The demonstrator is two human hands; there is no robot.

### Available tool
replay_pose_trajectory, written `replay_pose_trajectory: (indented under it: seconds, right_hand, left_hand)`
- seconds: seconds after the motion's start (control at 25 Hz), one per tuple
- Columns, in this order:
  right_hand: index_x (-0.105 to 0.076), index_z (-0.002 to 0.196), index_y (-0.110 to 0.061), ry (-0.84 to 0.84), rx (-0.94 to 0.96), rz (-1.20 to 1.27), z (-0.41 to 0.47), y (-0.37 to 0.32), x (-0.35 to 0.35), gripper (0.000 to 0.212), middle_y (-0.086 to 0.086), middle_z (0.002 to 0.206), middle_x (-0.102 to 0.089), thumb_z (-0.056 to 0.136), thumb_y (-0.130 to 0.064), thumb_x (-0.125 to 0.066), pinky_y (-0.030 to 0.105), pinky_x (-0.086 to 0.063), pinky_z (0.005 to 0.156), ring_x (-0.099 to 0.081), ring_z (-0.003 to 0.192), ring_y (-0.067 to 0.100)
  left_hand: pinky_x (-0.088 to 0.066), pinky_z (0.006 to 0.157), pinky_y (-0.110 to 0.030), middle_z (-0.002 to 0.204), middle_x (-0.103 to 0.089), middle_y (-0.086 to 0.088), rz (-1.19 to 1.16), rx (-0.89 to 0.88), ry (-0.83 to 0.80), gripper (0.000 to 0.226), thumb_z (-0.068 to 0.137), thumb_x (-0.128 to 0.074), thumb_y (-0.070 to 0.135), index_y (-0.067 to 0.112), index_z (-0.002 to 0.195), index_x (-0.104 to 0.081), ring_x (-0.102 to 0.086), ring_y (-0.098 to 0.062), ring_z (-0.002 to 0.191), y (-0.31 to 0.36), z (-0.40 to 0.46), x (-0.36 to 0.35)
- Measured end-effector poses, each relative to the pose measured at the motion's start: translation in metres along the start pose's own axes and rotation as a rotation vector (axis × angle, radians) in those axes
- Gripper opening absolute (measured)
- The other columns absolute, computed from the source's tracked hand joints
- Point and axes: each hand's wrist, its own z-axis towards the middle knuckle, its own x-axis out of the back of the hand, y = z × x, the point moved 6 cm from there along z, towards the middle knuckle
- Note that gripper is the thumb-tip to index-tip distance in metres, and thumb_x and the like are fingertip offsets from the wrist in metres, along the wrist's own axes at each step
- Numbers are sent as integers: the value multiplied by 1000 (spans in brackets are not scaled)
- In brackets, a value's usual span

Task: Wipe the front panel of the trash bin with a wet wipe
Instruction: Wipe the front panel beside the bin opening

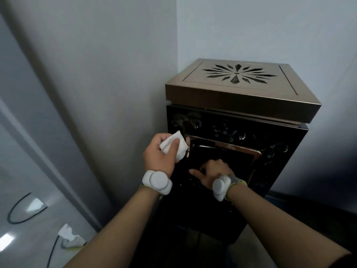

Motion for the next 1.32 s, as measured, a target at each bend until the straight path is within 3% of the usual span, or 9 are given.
replay_pose_trajectory:
  seconds: [0.08,0.28,0.44,0.52,0.6,0.88,1.04,1.2,1.32]
  right_hand:
    - [-69,67,-27,12,7,5,1,3,-2,67,-9,62,-63,71,-89,-41,22,-41,51,-55,55,12]
    - [-65,67,-49,126,-16,90,1,9,-8,58,-16,57,-61,59,-99,-37,17,-36,47,-54,56,3]
    - [-64,68,-56,190,4,124,5,13,-12,59,-22,51,-60,56,-104,-32,14,-34,44,-53,52,-2]
    - [-64,70,-56,196,20,125,4,13,-13,58,-44,63,-55,58,-104,-33,14,-33,42,-53,51,-3]
    - [-64,71,-56,213,18,115,3,13,-11,59,-52,66,-49,59,-104,-33,14,-32,42,-52,50,-4]
    - [-64,69,-53,208,8,120,-1,8,-6,54,-38,57,-57,61,-100,-39,18,-36,43,-56,48,0]
    - [-65,68,-52,210,-2,117,-1,8,-6,55,-40,58,-56,60,-100,-39,17,-36,43,-56,50,1]
    - [-65,69,-51,208,-6,117,0,9,-9,58,-41,59,-55,59,-101,-39,18,-37,44,-57,51,1]
    - [-65,68,-51,207,-4,113,2,11,-8,56,-30,54,-59,60,-100,-40,18,-38,45,-57,53,1]
  left_hand:
    - [-52,66,-23,82,-67,20,23,12,86,9,80,-71,38,40,83,-62,-64,0,77,1,3,5]
    - [-56,72,-38,84,-68,11,70,-20,211,8,81,-72,29,31,81,-64,-65,-9,80,7,6,10]
    - [-56,69,-35,82,-68,9,67,-120,162,8,81,-75,21,27,82,-70,-65,-7,76,12,1,1]
    - [-56,70,-33,88,-69,8,65,-198,109,14,79,-76,16,25,88,-73,-67,-7,78,13,-1,-4]
    - [-56,70,-31,94,-68,7,97,-270,63,23,76,-76,11,23,96,-72,-67,-8,81,12,-3,-8]
    - [-42,70,-3,94,-72,1,231,-412,56,39,67,-68,-10,14,97,-74,-61,-3,81,12,3,-4]
    - [-46,63,-14,88,-71,2,219,-375,44,31,70,-67,-2,18,94,-74,-62,-8,75,15,6,-4]
    - [-35,67,1,89,-68,1,233,-428,42,31,71,-67,-6,16,92,-74,-54,2,78,22,5,-7]
    - [-37,71,1,96,-66,5,203,-413,33,36,70,-68,-2,21,97,-76,-56,0,82,23,2,-11]
